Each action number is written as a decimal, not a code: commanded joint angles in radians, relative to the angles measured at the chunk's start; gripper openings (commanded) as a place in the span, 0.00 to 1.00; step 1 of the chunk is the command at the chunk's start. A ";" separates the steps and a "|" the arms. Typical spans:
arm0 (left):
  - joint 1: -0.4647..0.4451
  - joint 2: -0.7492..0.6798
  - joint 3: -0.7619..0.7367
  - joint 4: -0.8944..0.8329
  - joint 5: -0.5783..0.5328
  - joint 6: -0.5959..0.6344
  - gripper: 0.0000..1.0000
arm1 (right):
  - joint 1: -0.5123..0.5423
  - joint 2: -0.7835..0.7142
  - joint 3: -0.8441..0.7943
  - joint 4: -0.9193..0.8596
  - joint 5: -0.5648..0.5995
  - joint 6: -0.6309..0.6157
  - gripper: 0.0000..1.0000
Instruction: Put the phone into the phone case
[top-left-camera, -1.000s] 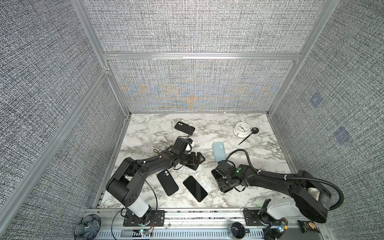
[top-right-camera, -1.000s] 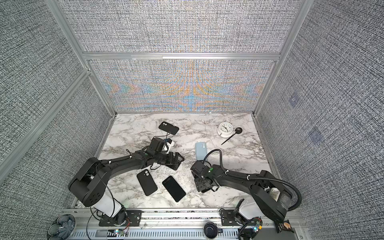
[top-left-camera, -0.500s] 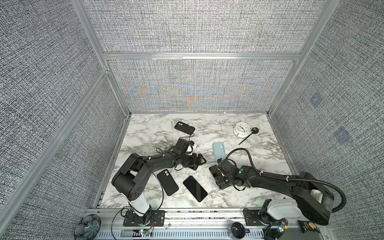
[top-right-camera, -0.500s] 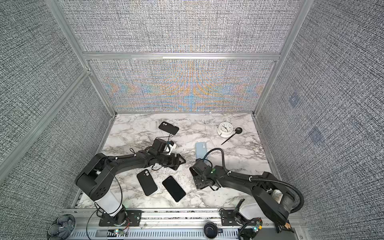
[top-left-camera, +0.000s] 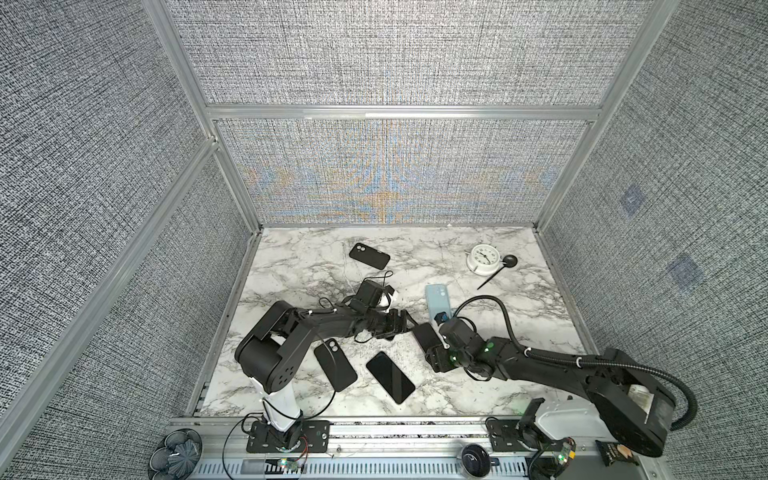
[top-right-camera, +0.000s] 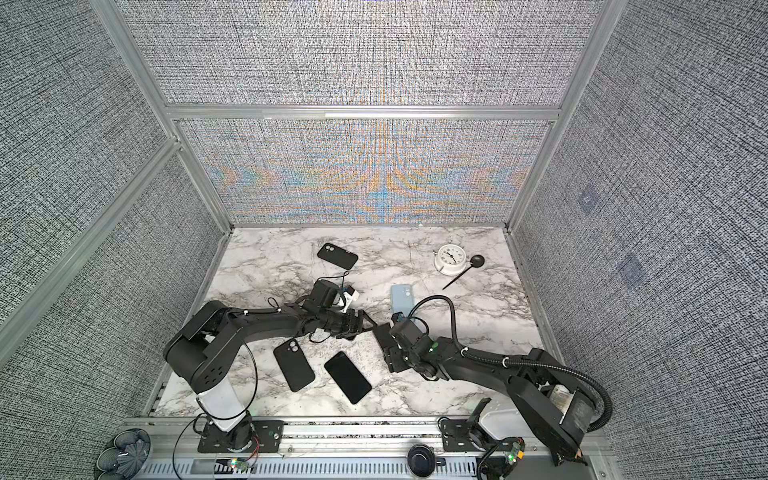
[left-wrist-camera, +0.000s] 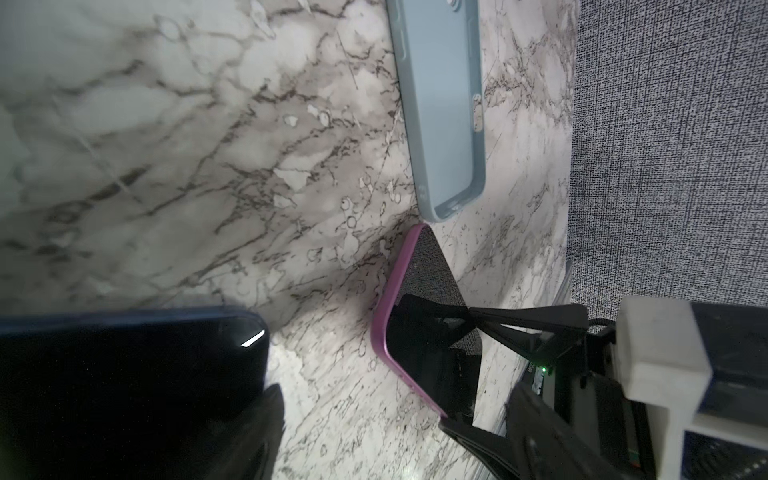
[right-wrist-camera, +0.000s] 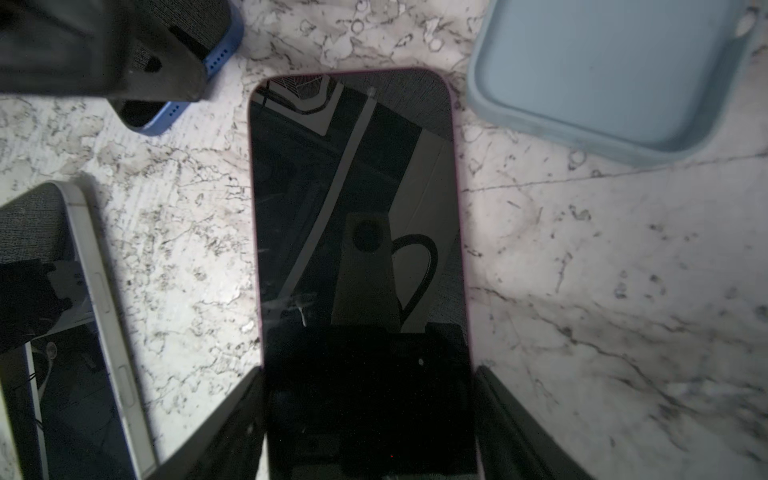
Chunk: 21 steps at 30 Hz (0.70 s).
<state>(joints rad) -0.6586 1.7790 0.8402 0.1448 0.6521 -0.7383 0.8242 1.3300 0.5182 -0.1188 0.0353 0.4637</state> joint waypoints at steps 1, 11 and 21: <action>-0.004 0.018 0.010 0.051 0.025 -0.010 0.80 | -0.003 0.000 -0.023 -0.042 -0.075 0.016 0.71; -0.004 0.092 0.022 0.147 0.067 -0.018 0.55 | -0.007 0.003 -0.047 -0.003 -0.085 0.014 0.70; -0.004 0.129 0.031 0.156 0.068 -0.005 0.41 | -0.008 0.019 -0.052 0.010 -0.085 0.007 0.70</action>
<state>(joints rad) -0.6640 1.8999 0.8650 0.2756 0.7071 -0.7555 0.8162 1.3350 0.4759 -0.0044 0.0090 0.4591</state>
